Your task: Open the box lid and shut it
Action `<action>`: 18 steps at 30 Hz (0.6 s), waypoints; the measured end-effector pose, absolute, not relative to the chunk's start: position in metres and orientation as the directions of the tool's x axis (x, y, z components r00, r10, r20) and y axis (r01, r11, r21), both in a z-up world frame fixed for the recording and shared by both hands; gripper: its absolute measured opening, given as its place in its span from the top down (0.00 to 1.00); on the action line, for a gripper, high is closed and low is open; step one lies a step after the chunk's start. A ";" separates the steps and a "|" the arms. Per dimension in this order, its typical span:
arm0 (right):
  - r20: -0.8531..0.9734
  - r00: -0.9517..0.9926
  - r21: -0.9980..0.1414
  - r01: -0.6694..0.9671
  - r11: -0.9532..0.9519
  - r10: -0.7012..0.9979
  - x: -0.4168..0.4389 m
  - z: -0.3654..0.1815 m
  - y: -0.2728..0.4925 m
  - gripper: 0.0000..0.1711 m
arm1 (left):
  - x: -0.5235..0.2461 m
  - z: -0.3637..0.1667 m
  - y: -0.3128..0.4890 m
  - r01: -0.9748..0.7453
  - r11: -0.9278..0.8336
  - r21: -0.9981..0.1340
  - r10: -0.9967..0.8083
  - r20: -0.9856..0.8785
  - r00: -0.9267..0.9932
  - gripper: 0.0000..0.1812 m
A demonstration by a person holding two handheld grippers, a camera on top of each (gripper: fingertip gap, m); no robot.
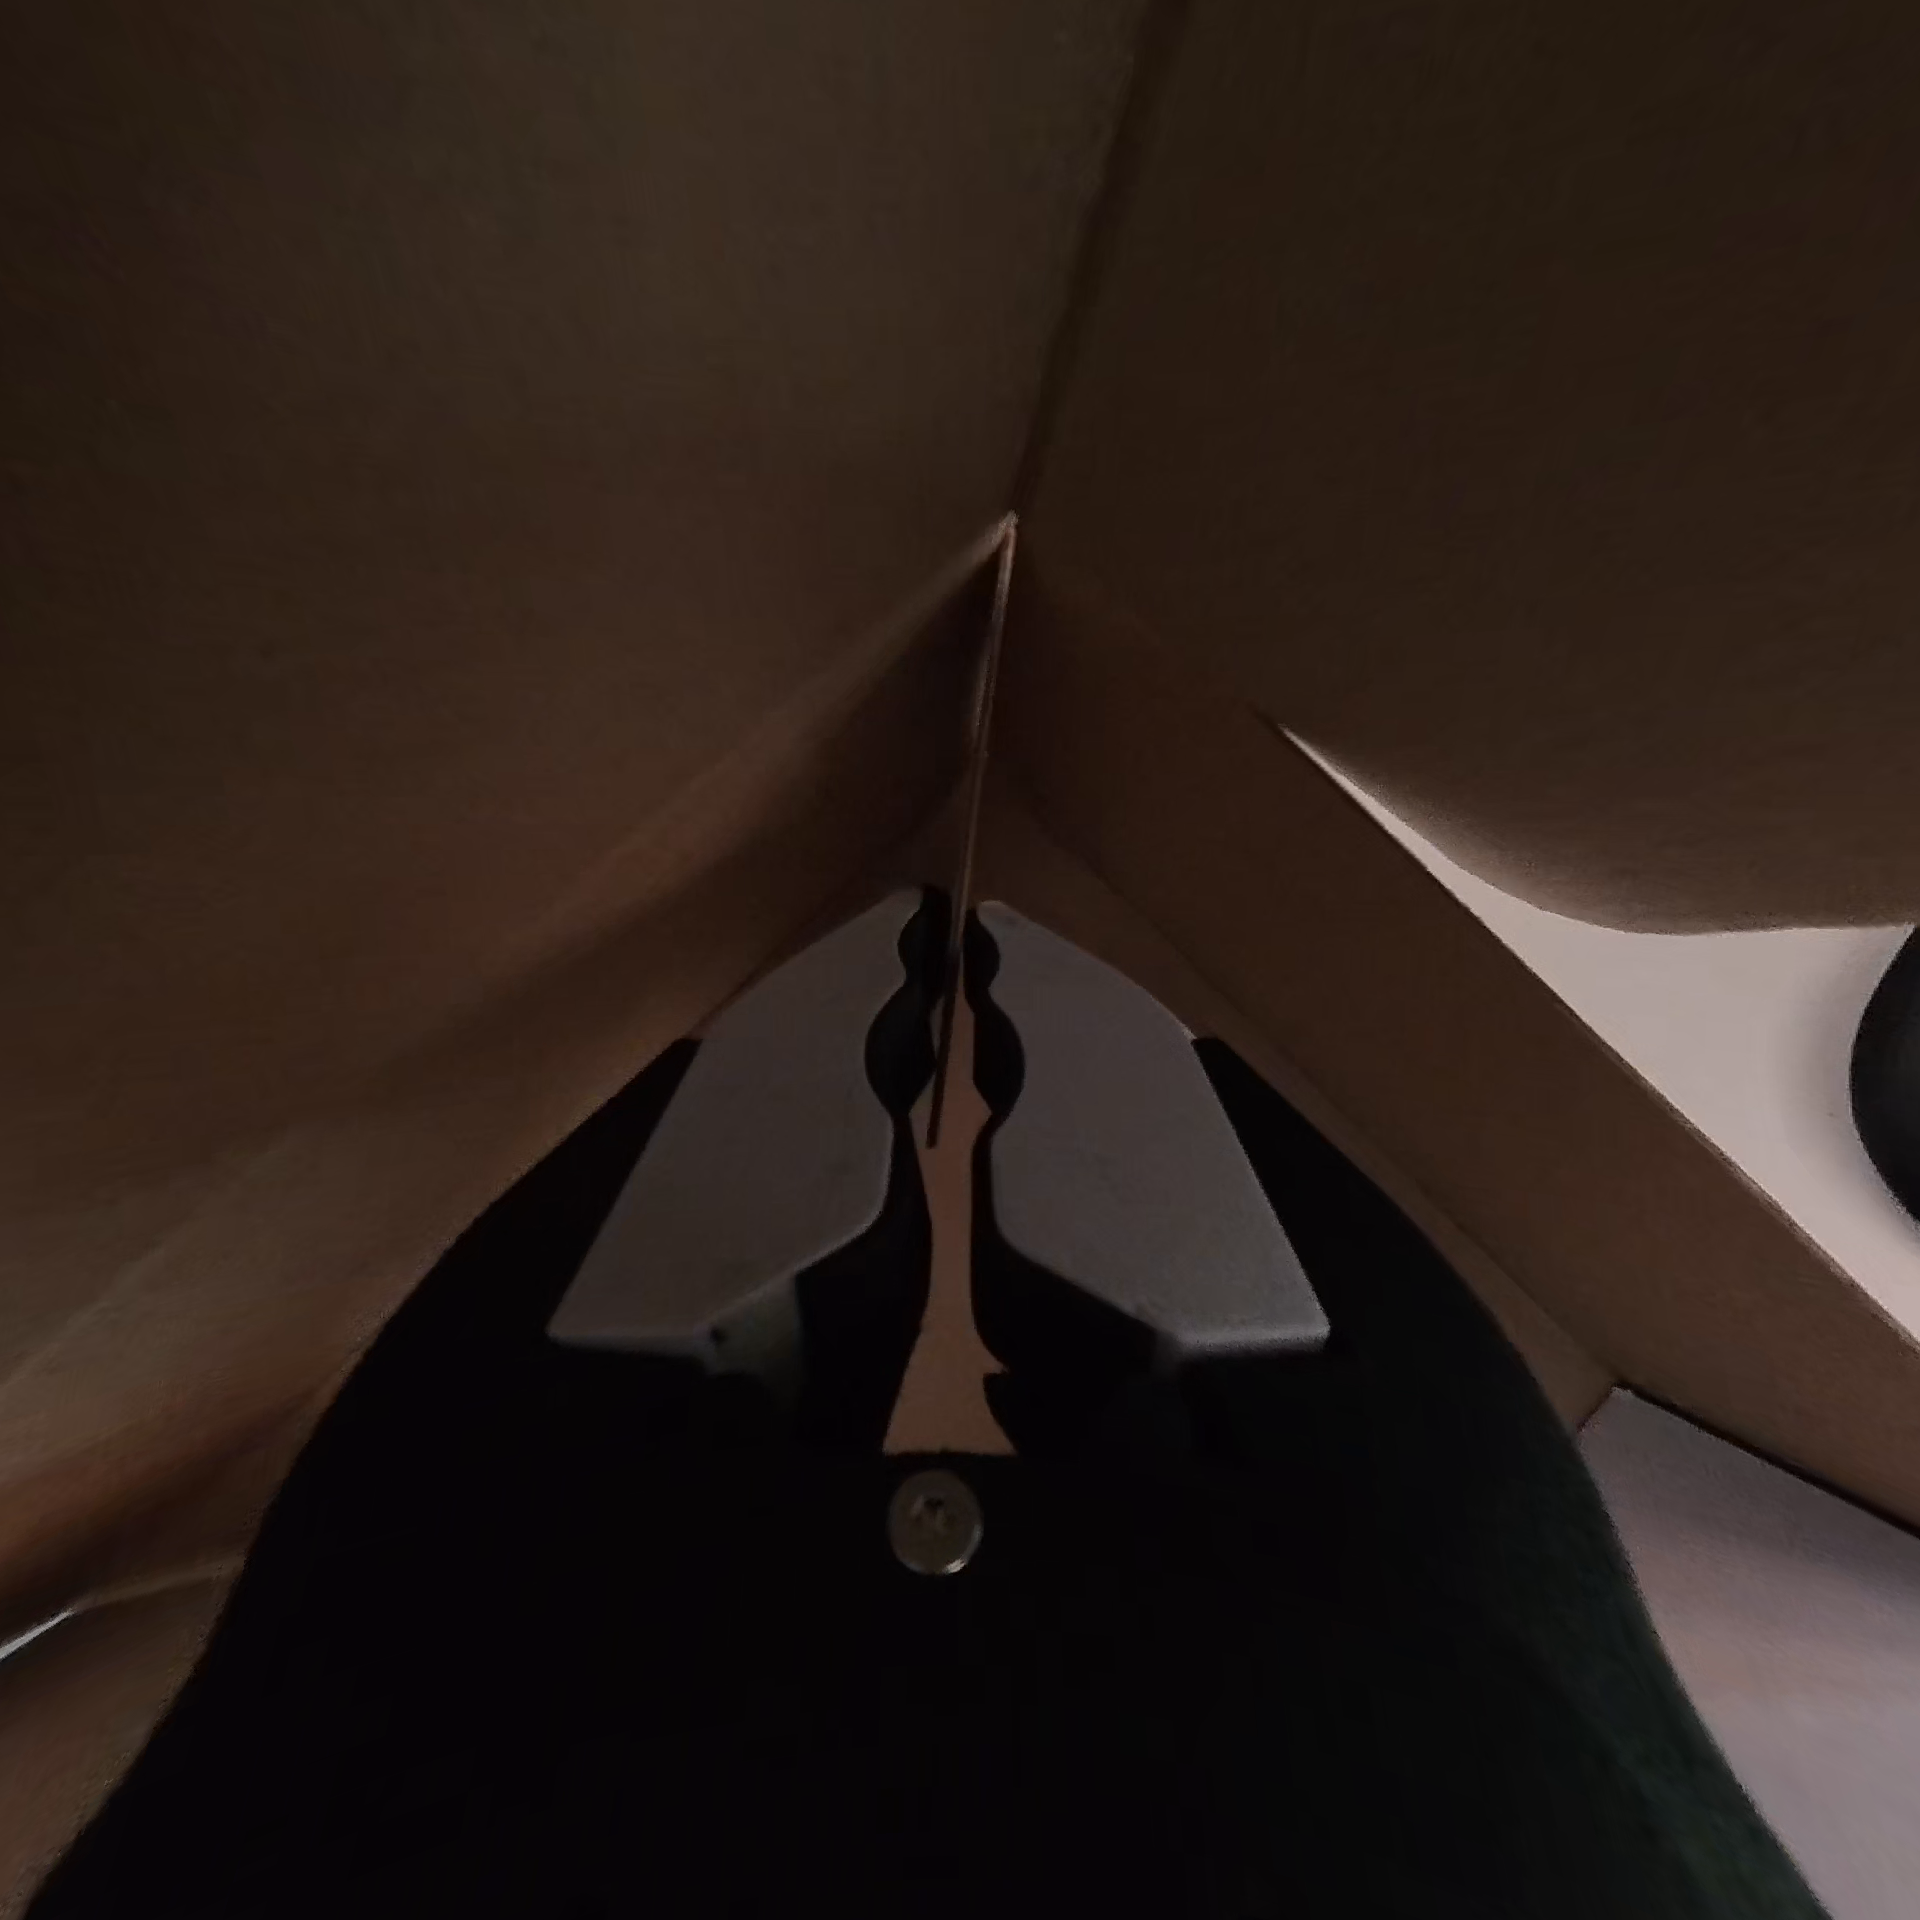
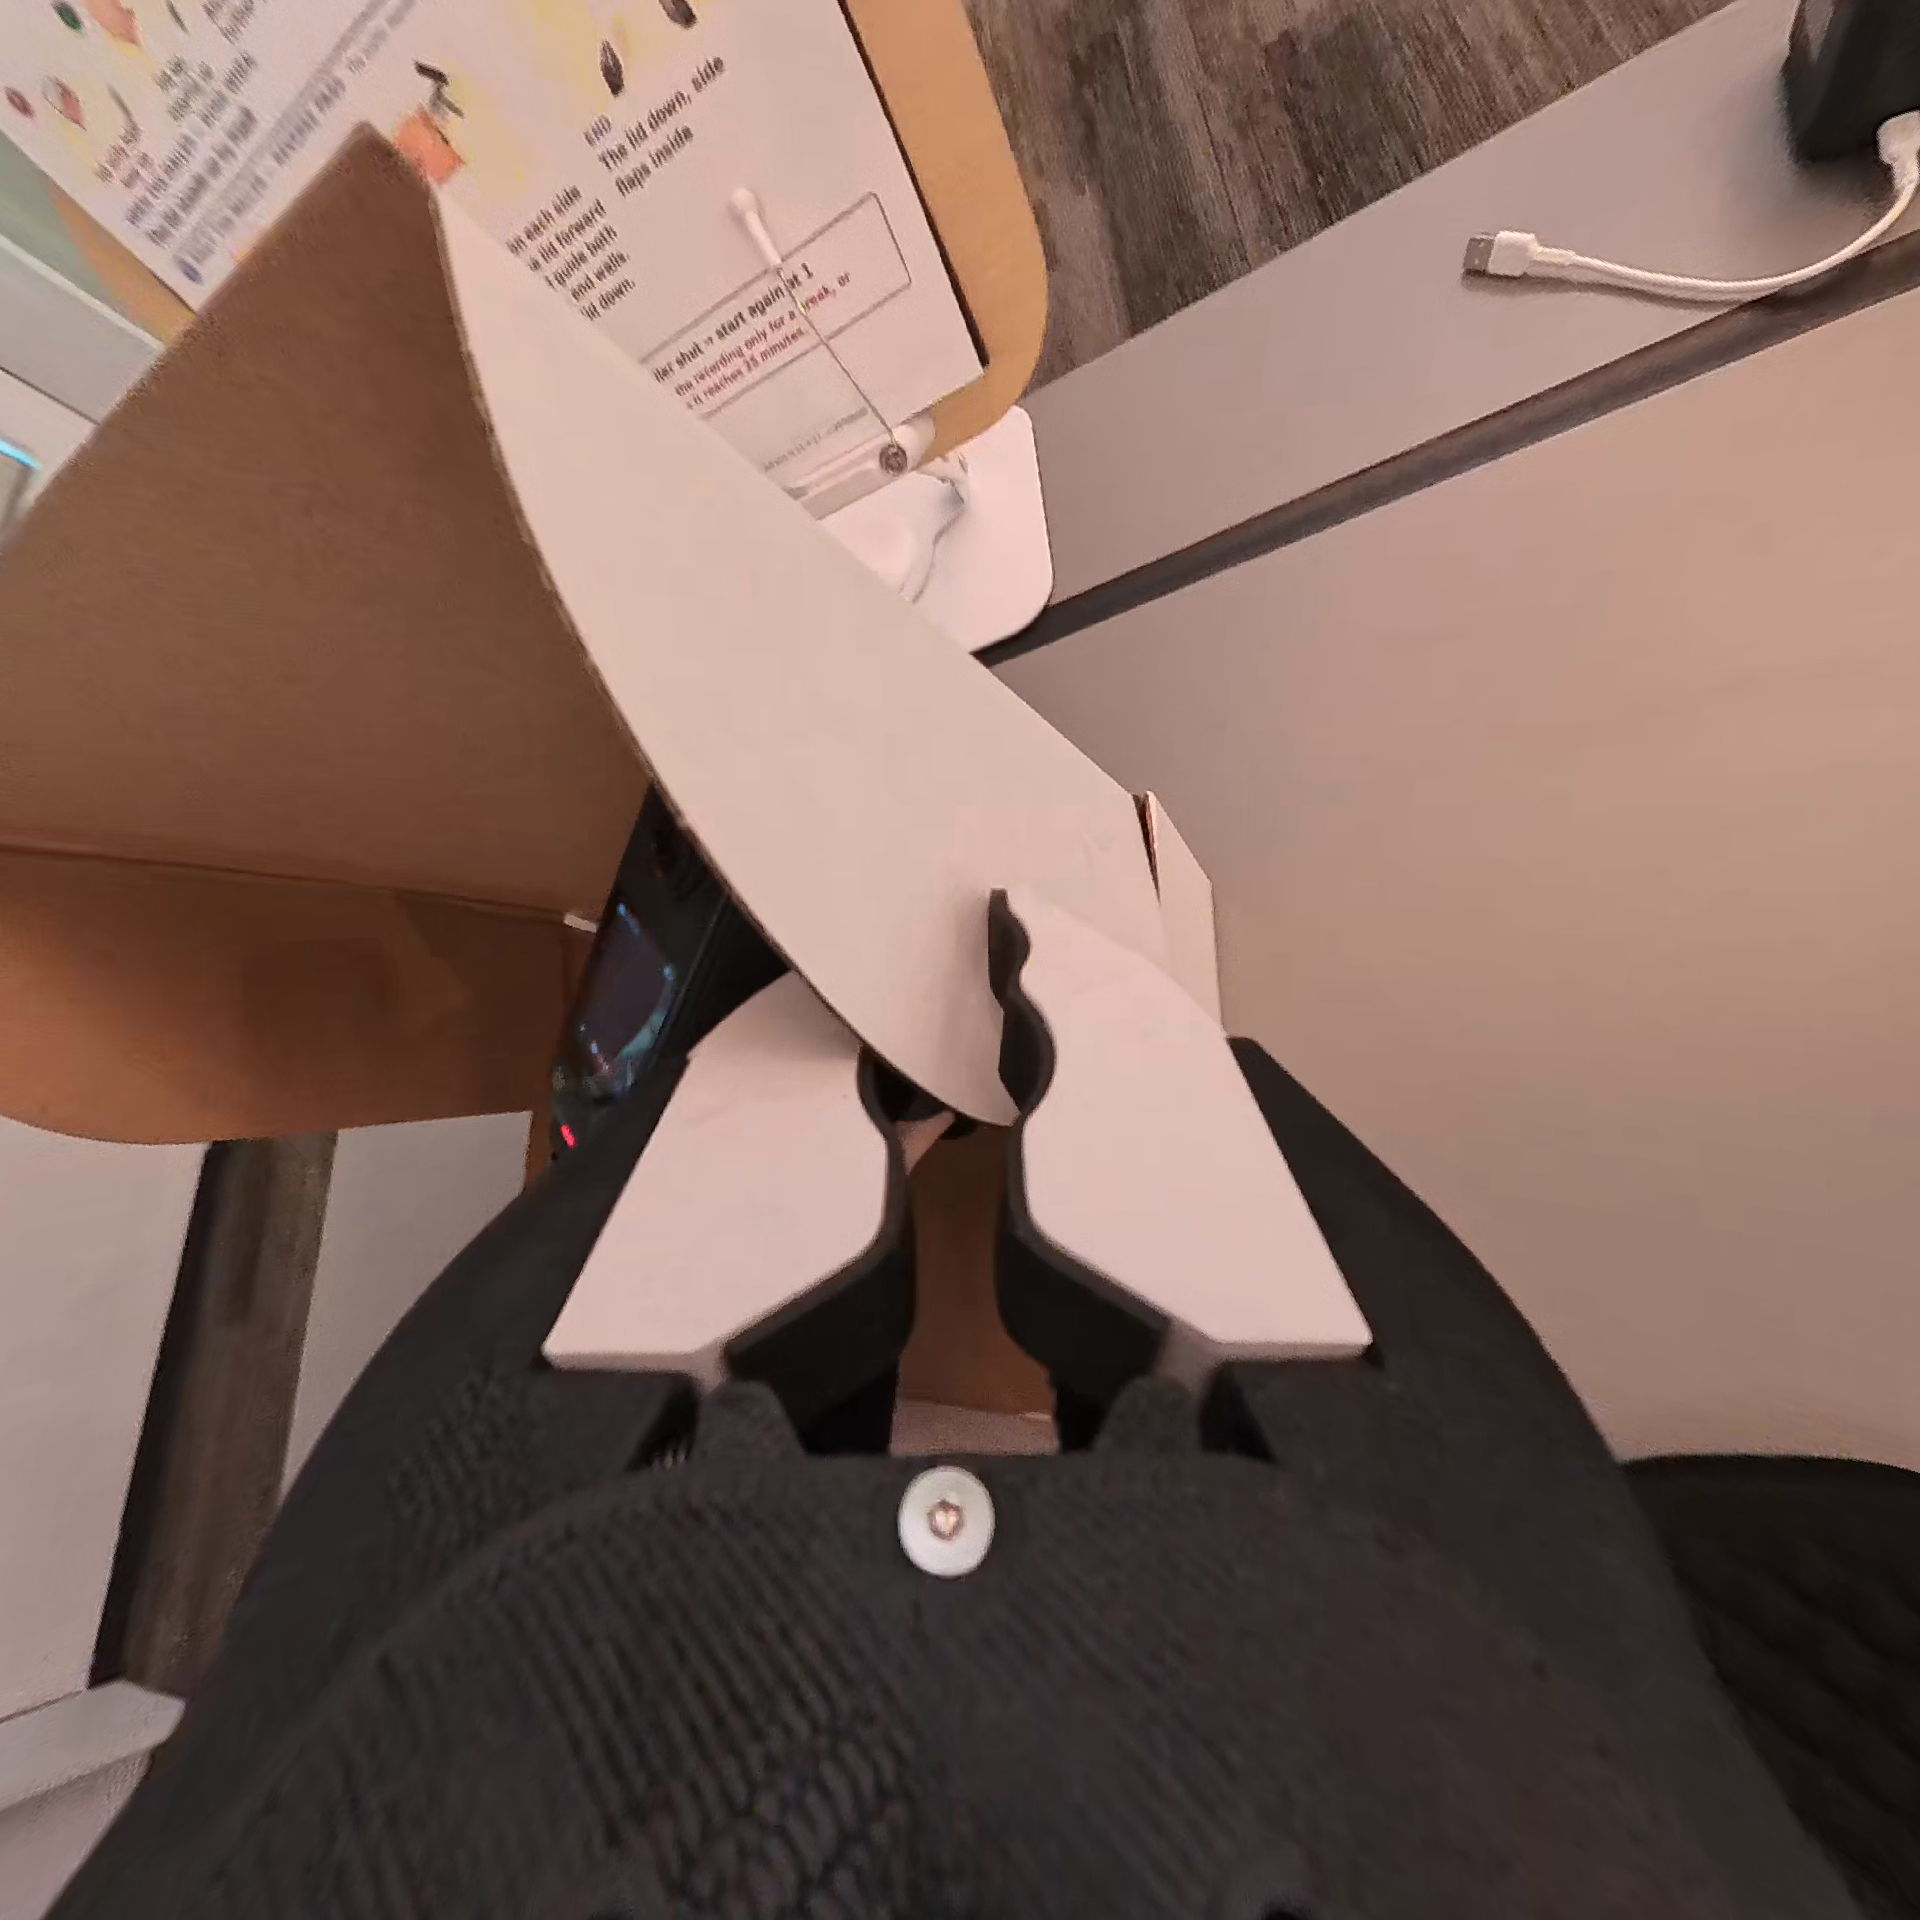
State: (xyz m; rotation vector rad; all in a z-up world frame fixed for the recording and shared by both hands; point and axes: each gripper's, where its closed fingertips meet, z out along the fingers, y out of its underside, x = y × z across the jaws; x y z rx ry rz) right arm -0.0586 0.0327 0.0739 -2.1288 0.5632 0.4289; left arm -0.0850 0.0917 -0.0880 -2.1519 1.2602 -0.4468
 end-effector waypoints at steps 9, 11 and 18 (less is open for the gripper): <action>-0.513 0.823 -0.654 -0.559 -0.509 -0.244 -0.064 0.075 0.033 0.92 | -0.087 -0.086 0.095 -0.656 -0.378 -0.653 -0.862 -0.010 0.507 0.99; -0.523 0.813 -0.636 -0.572 -0.517 -0.256 -0.065 0.075 0.034 0.91 | -0.087 -0.087 0.096 -0.661 -0.374 -0.651 -0.863 -0.016 0.505 0.99; -0.502 0.810 -0.633 -0.582 -0.511 -0.303 -0.071 0.075 0.042 0.91 | -0.086 -0.088 0.097 -0.663 -0.374 -0.648 -0.862 -0.020 0.506 0.99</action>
